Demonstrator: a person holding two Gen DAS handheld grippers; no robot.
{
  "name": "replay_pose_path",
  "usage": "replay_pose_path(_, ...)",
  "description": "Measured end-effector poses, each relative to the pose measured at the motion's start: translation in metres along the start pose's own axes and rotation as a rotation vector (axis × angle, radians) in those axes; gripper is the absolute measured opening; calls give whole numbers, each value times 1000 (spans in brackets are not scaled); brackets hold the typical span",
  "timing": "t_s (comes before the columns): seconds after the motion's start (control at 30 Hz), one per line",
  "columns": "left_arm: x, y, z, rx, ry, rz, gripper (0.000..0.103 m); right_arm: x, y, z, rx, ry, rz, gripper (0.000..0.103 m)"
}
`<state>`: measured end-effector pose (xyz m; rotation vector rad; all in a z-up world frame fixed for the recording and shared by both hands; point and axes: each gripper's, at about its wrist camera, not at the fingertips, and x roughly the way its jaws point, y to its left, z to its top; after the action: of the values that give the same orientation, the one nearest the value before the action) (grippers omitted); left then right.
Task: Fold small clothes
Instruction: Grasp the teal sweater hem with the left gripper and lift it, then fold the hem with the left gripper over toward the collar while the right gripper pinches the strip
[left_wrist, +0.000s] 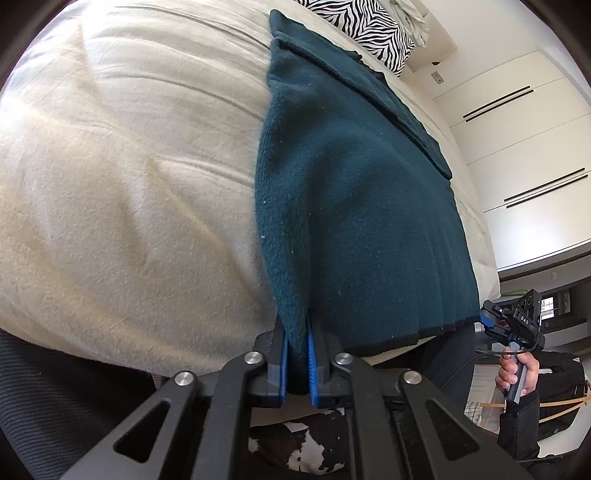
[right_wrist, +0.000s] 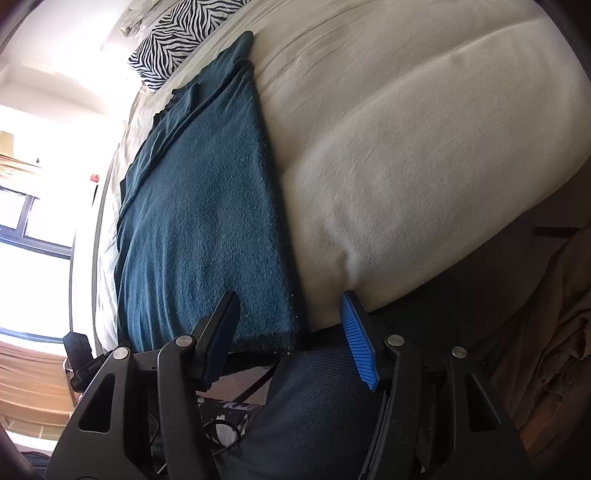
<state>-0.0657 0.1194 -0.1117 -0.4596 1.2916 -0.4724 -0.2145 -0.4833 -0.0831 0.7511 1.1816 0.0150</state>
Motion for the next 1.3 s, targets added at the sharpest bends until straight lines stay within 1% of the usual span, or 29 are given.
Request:
replay_pose_path(0.07,0,0,0,2,-1,-1,9,2,1,0,-2,1,-1,54)
replay_pose_path(0.13,-2,-1,-1,6,-3,-1,9,3,-1,0,9,2,5,49)
replay_pose_path(0.2,-4,-2,-1,9,-8,-2,9,6,-2,-1,13,12,0,31)
replay_pose_path(0.23,-5,-2,-1,11,-9,-1,8,7,-3,-1,11,16,-2,29)
replay_pose_path(0.27,-5,-2,-2,13,-9,0,8,9,-3,-1,4,21,-5,24)
replay_pose_path(0.3,-6,-3,-2,15,-12,0,8,10,-2,-2,-1,27,-8,14)
replay_pose_path(0.33,-7,-3,-2,16,-14,0,8,10,-2,-2,-2,29,-6,10)
replay_pose_path(0.4,-10,-4,-3,19,-22,-3,8,10,0,-3,-5,18,-7,7)
replay_pose_path(0.5,-16,-5,-2,20,-37,-12,7,6,5,-4,-18,-5,0,6)
replay_pose_path(0.6,-23,-6,-1,8,-54,-41,7,-3,13,-4,-25,-34,40,6)
replay_pose_path(0.7,-31,-6,2,-27,-74,-110,7,-16,24,0,-28,-70,113,6)
replay_pose_path(0.8,-43,-10,6,-46,-111,-192,7,-25,40,7,-38,-94,181,6)
replay_pose_path(0.93,-56,-14,15,-64,-170,-271,7,-26,63,21,-63,-123,237,6)
replay_pose_path(1.0,-61,-18,21,-66,-204,-297,7,-26,70,32,-53,-149,276,6)
replay_pose_path(1.1,-67,-17,34,-98,-245,-352,7,-26,80,53,-21,-203,314,6)
replay_pose_path(1.17,-69,-15,46,-125,-265,-388,7,-28,83,71,-1,-243,332,6)
replay_pose_path(1.23,-70,-16,61,-148,-282,-417,7,-27,86,91,27,-269,368,6)
replay_pose_path(1.3,-72,-17,77,-166,-304,-442,7,-26,90,112,33,-292,370,6)
